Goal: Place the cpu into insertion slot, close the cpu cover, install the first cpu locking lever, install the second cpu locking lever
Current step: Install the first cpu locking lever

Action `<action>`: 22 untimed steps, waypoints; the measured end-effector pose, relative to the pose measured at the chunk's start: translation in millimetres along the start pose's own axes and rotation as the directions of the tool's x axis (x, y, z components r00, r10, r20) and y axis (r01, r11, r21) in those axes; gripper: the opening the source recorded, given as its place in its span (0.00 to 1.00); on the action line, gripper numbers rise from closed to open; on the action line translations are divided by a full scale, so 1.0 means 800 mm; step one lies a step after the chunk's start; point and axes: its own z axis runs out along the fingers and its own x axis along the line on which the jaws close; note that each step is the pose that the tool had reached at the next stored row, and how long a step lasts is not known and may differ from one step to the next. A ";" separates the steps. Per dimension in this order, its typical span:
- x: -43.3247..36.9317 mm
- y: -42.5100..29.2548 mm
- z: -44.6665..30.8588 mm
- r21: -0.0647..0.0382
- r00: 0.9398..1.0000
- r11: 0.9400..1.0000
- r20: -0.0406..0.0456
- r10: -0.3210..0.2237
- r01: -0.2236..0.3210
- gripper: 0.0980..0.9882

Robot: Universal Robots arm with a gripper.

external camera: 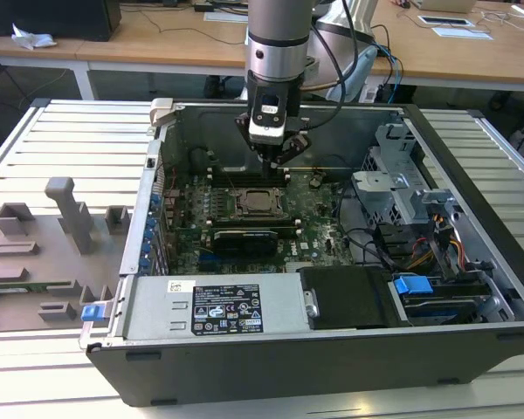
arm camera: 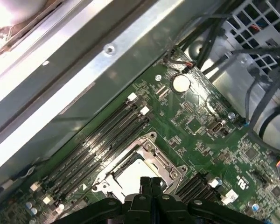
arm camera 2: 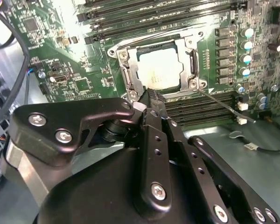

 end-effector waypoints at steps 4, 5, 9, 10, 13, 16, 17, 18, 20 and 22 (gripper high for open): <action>0.000 0.0000 0.0000 -0.002 0.997 0.997 -0.001 -0.072 0.072 0.01; 0.000 0.0000 0.0000 -0.003 0.995 0.995 -0.001 -0.095 0.095 0.01; 0.000 0.0000 0.0000 -0.005 0.988 0.988 -0.002 -0.151 0.151 0.01; 0.000 0.0000 0.0000 -0.006 0.987 0.987 -0.002 -0.161 0.161 0.01; 0.000 0.0000 0.0000 -0.007 0.980 0.980 -0.002 -0.197 0.197 0.01; 0.000 0.0000 0.0000 -0.008 0.972 0.972 -0.002 -0.235 0.235 0.01; 0.000 0.0000 0.0000 -0.009 0.970 0.970 -0.002 -0.244 0.244 0.01; 0.000 0.0000 0.0000 -0.009 0.968 0.968 -0.002 -0.251 0.251 0.01; 0.000 0.0000 0.0000 -0.010 0.962 0.962 -0.002 -0.274 0.274 0.01; 0.000 0.0000 0.0000 -0.010 0.958 0.958 -0.002 -0.288 0.288 0.01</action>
